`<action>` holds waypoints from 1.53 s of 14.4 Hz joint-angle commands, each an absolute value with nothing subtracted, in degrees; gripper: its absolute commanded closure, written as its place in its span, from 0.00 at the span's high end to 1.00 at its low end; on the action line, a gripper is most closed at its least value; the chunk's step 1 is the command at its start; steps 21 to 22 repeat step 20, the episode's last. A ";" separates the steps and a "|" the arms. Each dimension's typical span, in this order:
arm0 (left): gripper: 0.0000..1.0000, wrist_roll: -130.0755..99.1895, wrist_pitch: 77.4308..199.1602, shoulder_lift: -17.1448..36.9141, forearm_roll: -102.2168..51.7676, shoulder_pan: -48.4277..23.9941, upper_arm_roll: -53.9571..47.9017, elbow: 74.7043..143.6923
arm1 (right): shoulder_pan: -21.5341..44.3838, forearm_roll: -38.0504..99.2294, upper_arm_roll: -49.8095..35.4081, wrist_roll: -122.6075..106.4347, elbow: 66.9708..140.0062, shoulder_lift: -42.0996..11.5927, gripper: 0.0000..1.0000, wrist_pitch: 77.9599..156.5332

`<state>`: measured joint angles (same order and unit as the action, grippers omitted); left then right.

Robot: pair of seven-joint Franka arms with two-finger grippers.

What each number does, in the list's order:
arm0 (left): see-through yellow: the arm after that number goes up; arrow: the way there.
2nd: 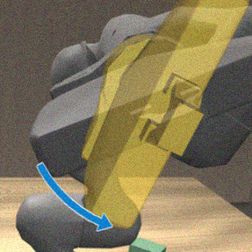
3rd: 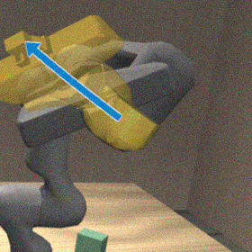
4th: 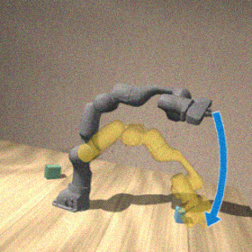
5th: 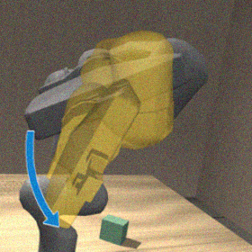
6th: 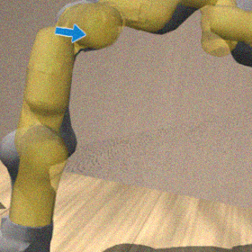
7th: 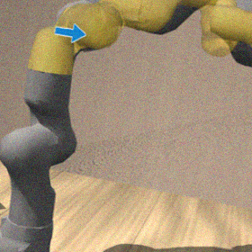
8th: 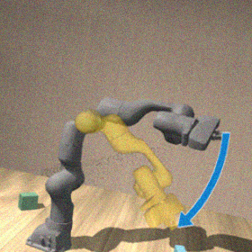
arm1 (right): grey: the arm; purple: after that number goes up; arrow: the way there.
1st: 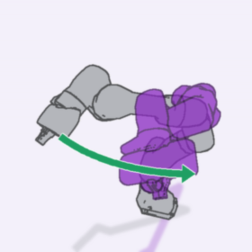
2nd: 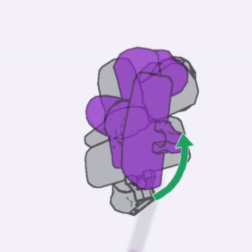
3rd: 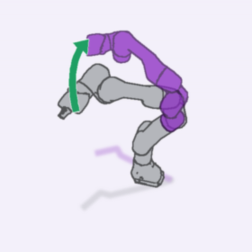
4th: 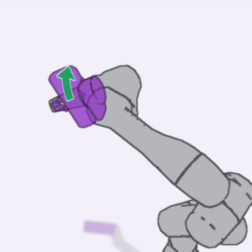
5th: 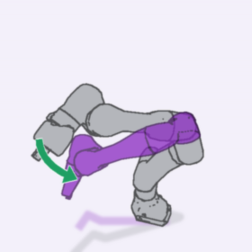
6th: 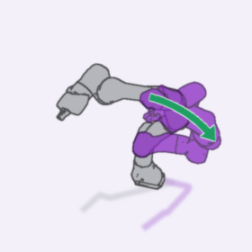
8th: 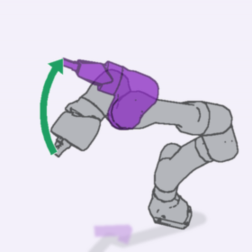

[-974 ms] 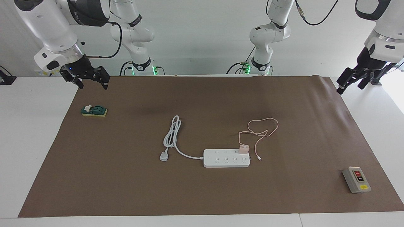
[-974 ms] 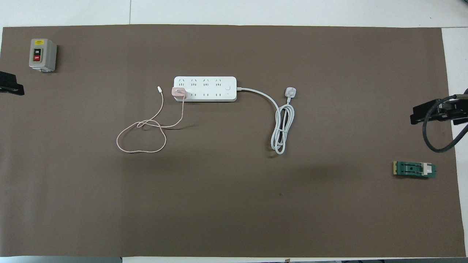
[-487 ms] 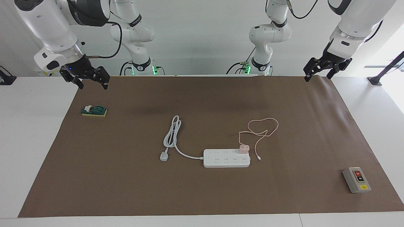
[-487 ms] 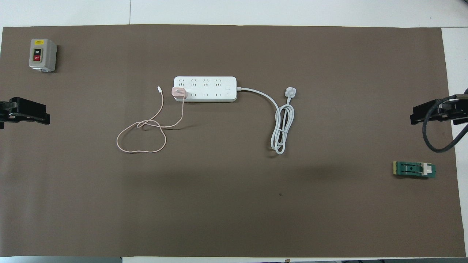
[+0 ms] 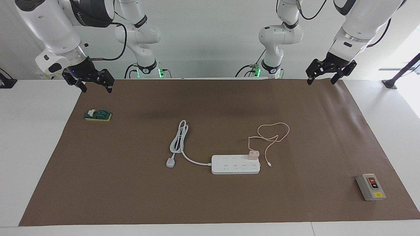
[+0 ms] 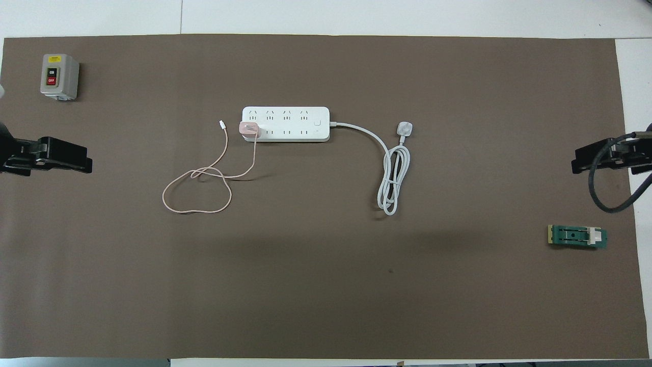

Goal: Plug charger into power strip

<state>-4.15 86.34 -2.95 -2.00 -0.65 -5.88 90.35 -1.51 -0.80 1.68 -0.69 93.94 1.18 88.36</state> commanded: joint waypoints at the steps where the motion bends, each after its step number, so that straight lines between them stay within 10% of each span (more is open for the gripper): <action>1: 1.00 -3.34 87.54 -4.48 -2.64 -2.63 -3.52 92.46 | -1.23 -1.32 1.93 -1.49 95.45 2.72 1.00 88.07; 22: 1.00 -2.29 86.84 -4.57 -2.02 -4.39 -3.43 93.60 | -1.23 -1.32 2.02 -1.49 95.45 2.72 1.00 88.07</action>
